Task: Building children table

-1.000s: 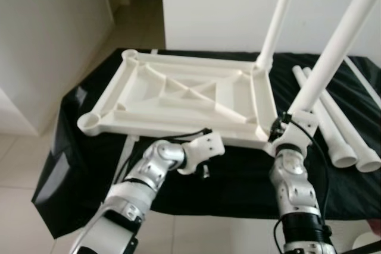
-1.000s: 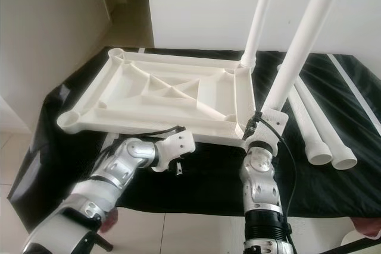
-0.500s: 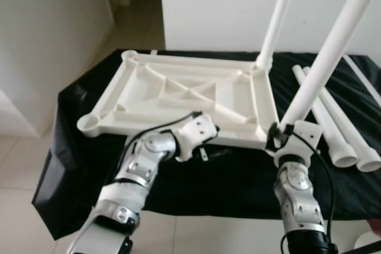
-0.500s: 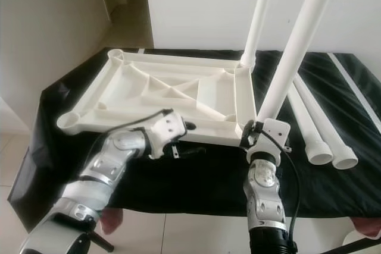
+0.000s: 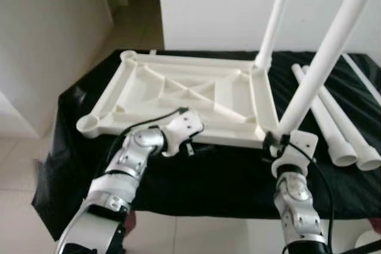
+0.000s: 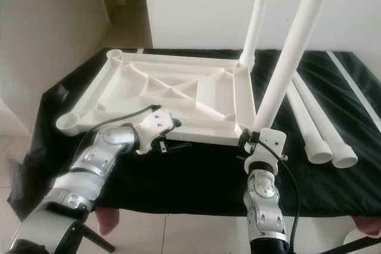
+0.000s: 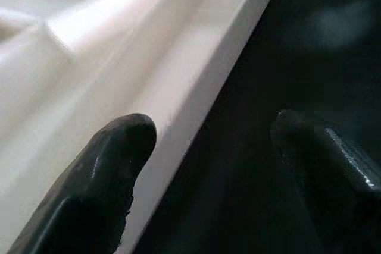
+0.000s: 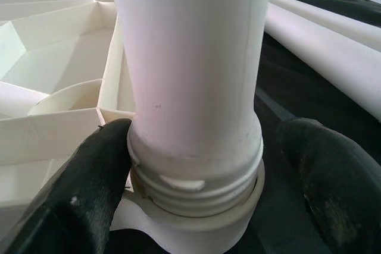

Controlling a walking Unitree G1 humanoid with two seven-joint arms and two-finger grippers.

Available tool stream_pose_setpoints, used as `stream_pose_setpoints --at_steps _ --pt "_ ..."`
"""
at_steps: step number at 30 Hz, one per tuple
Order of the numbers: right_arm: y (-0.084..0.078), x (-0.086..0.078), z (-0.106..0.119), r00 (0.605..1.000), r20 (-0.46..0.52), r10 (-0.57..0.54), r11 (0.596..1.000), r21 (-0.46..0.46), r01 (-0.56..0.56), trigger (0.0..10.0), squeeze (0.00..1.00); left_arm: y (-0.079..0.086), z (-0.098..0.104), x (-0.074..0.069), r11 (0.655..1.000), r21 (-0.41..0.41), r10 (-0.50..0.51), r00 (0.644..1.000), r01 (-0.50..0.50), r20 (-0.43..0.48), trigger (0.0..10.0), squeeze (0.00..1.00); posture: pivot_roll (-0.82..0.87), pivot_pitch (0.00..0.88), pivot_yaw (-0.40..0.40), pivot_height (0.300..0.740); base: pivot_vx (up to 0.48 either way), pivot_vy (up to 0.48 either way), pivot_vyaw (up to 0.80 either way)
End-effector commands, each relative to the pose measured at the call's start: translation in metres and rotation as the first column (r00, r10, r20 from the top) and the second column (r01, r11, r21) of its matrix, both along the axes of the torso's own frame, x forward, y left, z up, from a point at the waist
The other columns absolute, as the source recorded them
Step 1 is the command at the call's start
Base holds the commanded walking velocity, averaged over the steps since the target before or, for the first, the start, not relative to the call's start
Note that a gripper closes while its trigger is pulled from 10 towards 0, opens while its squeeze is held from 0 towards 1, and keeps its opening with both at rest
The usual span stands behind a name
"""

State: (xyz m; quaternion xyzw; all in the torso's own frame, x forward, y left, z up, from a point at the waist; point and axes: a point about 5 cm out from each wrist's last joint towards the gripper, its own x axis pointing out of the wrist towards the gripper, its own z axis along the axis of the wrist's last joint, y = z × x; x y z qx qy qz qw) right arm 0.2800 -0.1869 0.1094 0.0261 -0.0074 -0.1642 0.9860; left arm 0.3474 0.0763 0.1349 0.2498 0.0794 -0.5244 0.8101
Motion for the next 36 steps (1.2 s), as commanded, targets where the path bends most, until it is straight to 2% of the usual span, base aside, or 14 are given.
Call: stream_pose_setpoints --at_steps 1,3,4,10,12,14,18,20,21,22,23,24,29,36 --pt "0.001 -0.002 -0.006 1.000 -0.027 -0.002 1.000 0.011 0.003 10.0 0.00 0.015 0.002 0.018 0.951 -0.025 0.309 0.944 -0.309 0.116 10.0 0.00 0.02 0.000 0.025 0.740 0.000 0.000 0.00" --pt "0.003 -0.001 -0.006 1.000 -0.023 -0.001 1.000 0.018 0.001 10.0 0.00 0.018 0.001 0.020 0.940 -0.016 0.340 0.934 -0.340 0.108 10.0 0.00 0.02 0.000 0.028 0.740 0.000 0.000 0.00" --pt "0.005 0.000 -0.005 1.000 -0.018 0.005 1.000 0.026 -0.004 10.0 0.00 0.025 0.002 0.025 0.915 -0.009 0.402 0.908 -0.404 0.114 10.0 0.00 0.02 0.000 0.031 0.740 0.000 0.000 0.00" --pt "0.006 0.000 -0.005 1.000 -0.016 0.007 1.000 0.027 -0.006 10.0 0.00 0.029 0.005 0.029 0.904 -0.012 0.426 0.895 -0.428 0.131 10.0 0.00 0.02 0.000 0.033 0.740 0.000 0.000 0.00" --pt "0.006 0.000 -0.006 1.000 -0.019 0.006 1.000 0.028 -0.006 10.0 0.00 0.036 0.008 0.034 0.883 -0.013 0.468 0.874 -0.470 0.129 10.0 0.00 0.02 0.000 0.036 0.740 0.000 0.000 0.00" --pt "0.007 0.000 -0.007 1.000 -0.021 0.008 1.000 0.028 -0.007 10.0 0.00 0.045 0.005 0.036 0.858 0.022 0.508 0.853 -0.514 0.118 10.0 0.00 0.02 0.000 0.034 0.740 0.000 0.000 0.00" --pt "0.007 0.001 -0.007 1.000 -0.022 0.009 1.000 0.027 -0.008 10.0 0.00 0.062 -0.004 0.039 0.786 0.101 0.603 0.793 -0.610 0.093 10.0 0.00 0.02 0.000 0.036 0.740 0.000 0.000 0.00" --pt "0.007 0.001 -0.008 1.000 -0.024 0.010 1.000 0.027 -0.009 10.0 0.00 0.066 -0.007 0.038 0.771 0.115 0.621 0.780 -0.626 0.081 10.0 0.00 0.02 0.000 0.036 0.740 0.000 0.000 0.00" --pt "0.007 0.001 -0.008 1.000 -0.027 0.009 1.000 0.027 -0.009 10.0 0.00 0.070 -0.009 0.038 0.761 0.124 0.634 0.770 -0.637 0.068 9.6 0.00 0.02 0.000 0.037 0.740 0.000 0.000 0.00" --pt "0.007 0.002 -0.009 1.000 -0.029 0.009 1.000 0.028 -0.008 10.0 0.00 0.073 -0.011 0.037 0.752 0.137 0.643 0.763 -0.645 0.062 4.4 0.00 0.02 0.000 0.037 0.740 0.000 0.000 0.00" --pt "0.007 0.002 -0.009 1.000 -0.029 0.009 1.000 0.029 -0.008 10.0 0.00 0.074 -0.011 0.037 0.749 0.143 0.646 0.761 -0.647 0.061 4.4 0.00 0.02 0.000 0.037 0.740 0.000 0.000 0.00" --pt "0.008 0.002 -0.009 1.000 -0.029 0.009 1.000 0.029 -0.008 10.0 0.00 0.075 -0.011 0.037 0.742 0.133 0.657 0.752 -0.657 0.050 0.0 0.00 0.02 0.000 0.037 0.740 0.000 0.000 0.00" --pt "0.010 0.002 -0.010 0.999 -0.033 0.011 0.999 0.032 -0.010 10.0 0.00 0.077 -0.009 0.039 0.724 0.112 0.681 0.731 -0.681 0.041 0.0 0.00 0.02 0.000 0.038 0.740 0.000 0.000 0.00" --pt "0.009 0.001 -0.010 0.999 -0.035 0.012 1.000 0.028 -0.011 10.0 0.00 0.067 -0.014 0.037 0.755 0.128 0.645 0.763 -0.643 0.032 0.0 0.00 0.02 0.000 0.036 0.740 0.000 0.000 0.00"
